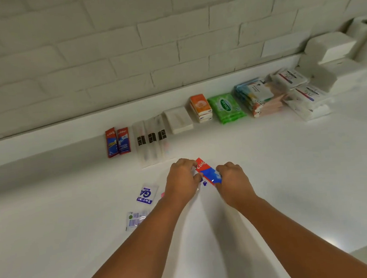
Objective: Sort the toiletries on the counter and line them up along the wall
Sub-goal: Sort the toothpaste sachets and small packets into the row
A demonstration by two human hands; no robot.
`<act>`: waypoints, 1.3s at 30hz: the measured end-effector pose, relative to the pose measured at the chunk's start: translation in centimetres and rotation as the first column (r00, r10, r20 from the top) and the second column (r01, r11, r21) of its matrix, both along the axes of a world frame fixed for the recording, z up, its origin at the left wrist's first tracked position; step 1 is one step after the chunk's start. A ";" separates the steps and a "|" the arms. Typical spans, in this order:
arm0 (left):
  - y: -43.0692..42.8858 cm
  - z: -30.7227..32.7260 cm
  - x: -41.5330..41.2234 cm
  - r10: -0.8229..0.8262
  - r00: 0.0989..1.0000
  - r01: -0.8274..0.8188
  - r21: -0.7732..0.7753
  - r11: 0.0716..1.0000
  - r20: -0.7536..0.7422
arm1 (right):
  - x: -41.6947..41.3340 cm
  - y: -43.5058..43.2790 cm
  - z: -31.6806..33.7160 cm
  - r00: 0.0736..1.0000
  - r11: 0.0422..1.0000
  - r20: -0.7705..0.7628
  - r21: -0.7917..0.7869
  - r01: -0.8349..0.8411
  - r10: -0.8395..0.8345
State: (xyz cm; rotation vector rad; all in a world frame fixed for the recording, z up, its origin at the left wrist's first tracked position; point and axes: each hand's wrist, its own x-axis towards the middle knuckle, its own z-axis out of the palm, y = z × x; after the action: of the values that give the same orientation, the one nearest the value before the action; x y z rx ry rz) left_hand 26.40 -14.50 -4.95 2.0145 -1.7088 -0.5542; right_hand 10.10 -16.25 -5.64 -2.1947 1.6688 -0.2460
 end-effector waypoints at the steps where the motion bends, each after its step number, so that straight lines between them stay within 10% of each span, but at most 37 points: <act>1: -0.3 0.0 -0.4 -0.013 0.999 0.012 0.021 1.000 0.033 | -0.2 -0.2 -0.1 1.000 1.000 0.008 0.014 -0.005 0.005; 15: -4.0 1.3 -2.7 -0.087 0.946 0.007 0.248 0.969 0.312 | -1.7 -3.2 -0.3 0.996 0.983 0.005 0.158 -0.091 0.091; 27: -1.5 5.2 -0.6 0.044 0.949 -0.083 -0.112 0.990 -0.313 | -0.8 -2.5 0.0 0.880 0.987 0.461 0.150 0.054 -0.118; 34: 0.9 6.2 5.2 0.114 0.770 -0.262 -0.148 0.954 -0.627 | 5.7 -0.7 3.1 0.732 0.959 0.667 0.277 -0.065 -0.143; 39: 3.3 4.6 10.4 0.251 0.765 -0.331 -0.028 0.943 -0.593 | 11.6 -1.0 4.1 0.703 0.932 0.698 0.331 -0.148 -0.136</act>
State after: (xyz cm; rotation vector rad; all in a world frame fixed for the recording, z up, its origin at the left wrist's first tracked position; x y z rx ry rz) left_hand 36.80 -11.16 -0.33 1.7200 -1.0081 -0.8212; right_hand 21.65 -17.30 -1.52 -1.5177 1.1357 -0.6403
